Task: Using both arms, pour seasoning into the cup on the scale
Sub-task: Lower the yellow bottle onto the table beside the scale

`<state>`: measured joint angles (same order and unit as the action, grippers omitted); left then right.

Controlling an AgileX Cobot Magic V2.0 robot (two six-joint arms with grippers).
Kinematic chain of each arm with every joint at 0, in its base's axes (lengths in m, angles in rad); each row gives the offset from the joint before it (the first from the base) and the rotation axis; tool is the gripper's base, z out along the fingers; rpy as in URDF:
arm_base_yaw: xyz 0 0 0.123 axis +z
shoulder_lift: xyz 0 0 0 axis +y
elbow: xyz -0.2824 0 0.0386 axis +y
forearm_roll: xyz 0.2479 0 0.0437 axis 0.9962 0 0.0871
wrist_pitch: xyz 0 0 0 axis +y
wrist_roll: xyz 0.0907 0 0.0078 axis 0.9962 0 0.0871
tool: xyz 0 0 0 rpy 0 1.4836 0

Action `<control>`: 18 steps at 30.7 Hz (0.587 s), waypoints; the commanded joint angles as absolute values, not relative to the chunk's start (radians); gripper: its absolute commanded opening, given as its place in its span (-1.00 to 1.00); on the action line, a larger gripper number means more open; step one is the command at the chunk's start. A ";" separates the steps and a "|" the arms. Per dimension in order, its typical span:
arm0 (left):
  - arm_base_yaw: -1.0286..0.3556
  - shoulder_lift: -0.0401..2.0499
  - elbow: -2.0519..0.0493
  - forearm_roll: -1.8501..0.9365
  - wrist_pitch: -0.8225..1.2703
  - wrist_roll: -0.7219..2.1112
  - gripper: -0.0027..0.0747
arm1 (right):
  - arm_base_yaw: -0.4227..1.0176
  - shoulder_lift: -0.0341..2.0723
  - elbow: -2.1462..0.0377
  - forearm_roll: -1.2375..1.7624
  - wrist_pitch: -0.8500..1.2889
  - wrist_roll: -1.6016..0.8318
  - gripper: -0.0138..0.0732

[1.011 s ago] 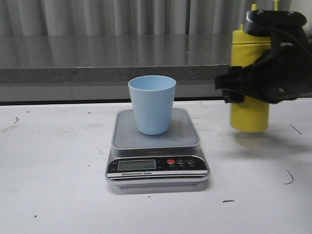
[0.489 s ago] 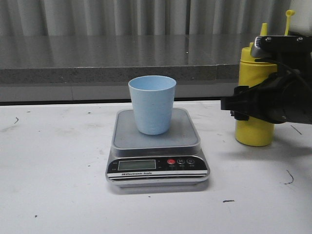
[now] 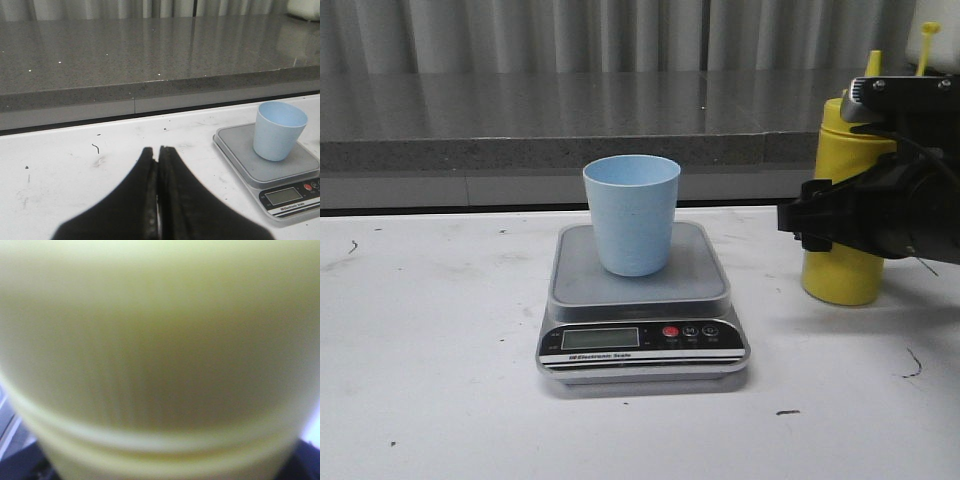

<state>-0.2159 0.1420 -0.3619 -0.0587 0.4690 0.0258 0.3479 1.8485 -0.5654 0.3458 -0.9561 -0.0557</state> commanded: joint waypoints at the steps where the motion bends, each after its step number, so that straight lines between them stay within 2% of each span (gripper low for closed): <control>1: -0.214 0.154 -0.389 -0.070 0.389 0.016 -0.98 | 0.346 1.801 -0.552 0.326 -1.094 -0.054 0.69; 10: -0.214 0.154 -0.389 -0.070 0.389 0.016 -0.98 | 0.346 1.801 -0.439 0.234 -1.278 -0.054 0.68; 18: -0.214 0.154 -0.389 -0.070 0.389 0.016 -0.98 | 0.346 1.791 -0.301 0.153 -1.287 -0.053 0.68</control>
<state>-0.2159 0.1420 -0.3619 -0.0587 0.4683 0.0258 0.3479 1.8357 -0.3395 0.2025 -1.1361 -0.0557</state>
